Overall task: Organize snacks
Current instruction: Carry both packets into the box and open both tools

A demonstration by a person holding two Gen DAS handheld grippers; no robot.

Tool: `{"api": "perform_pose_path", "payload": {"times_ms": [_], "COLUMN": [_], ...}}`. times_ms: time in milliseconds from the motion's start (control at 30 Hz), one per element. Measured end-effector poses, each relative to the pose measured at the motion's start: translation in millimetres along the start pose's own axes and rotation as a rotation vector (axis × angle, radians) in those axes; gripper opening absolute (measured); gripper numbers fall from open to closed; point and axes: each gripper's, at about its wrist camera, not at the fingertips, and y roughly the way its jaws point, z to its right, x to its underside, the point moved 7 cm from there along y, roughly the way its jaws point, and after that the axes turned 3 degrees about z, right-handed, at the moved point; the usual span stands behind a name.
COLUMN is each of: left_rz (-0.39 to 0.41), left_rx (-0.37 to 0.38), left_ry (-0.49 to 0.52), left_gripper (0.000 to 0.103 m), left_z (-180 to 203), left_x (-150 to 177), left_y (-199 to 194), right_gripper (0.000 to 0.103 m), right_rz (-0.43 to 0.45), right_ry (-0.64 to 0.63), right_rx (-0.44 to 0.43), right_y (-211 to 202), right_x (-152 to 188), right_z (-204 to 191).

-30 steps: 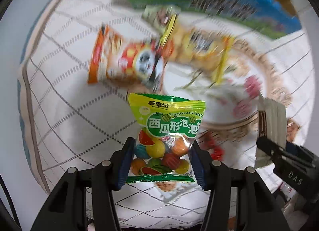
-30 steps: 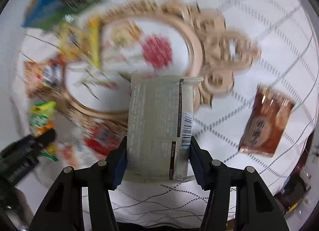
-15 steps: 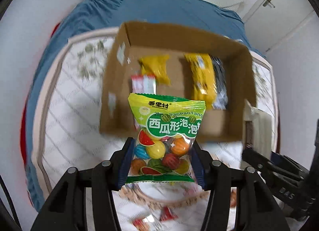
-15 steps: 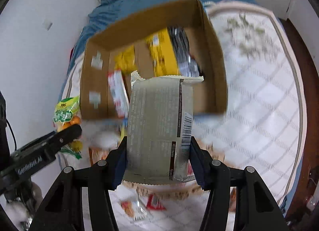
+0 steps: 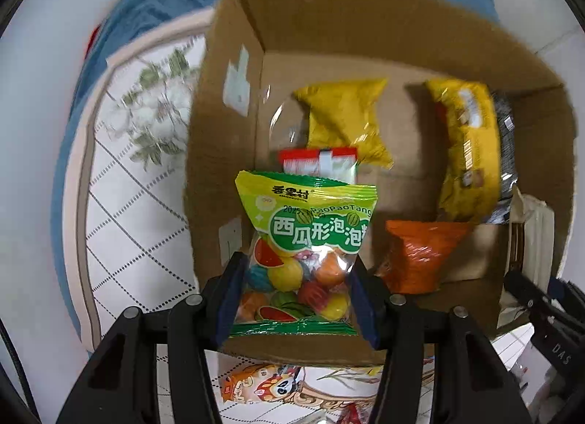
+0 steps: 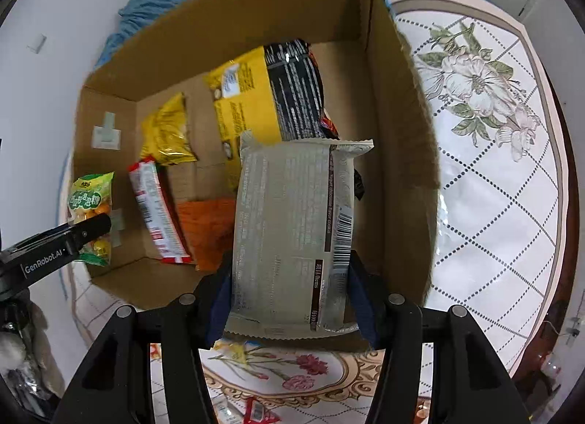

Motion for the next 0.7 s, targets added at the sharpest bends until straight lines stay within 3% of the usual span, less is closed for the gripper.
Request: {"api": "perform_pose_path", "payload": {"times_ms": [67,133,167,200,467,700], "left_rz": [-0.051,-0.028,-0.022,-0.020,0.022,0.158], "left_rx": [0.015,-0.004,0.000,0.015,0.042,0.059], "left_ry": [-0.008,-0.011,-0.013,-0.021,-0.035,-0.023], "left_gripper": [0.065,0.079,0.081,0.082,0.084,0.084], "left_z": [-1,-3,-3,-3,-1,4], "left_x": [4,2,2,3,5,14], "left_y": [14,17,17,17,5,-32], "right_gripper": [0.063,0.081,0.092,0.095,0.095,0.099], "right_rz": [-0.050,-0.077,-0.069,-0.060,-0.032,0.043], "right_ry": [0.000,-0.015,-0.027,-0.043,-0.048,-0.035], "right_rx": [0.004,0.006,0.016,0.032,0.048,0.065], "right_y": [16,25,25,26,19,0], "right_x": [0,1,1,-1,-5,-1], "right_z": [-1,-5,-8,-10,-19,-16]}}
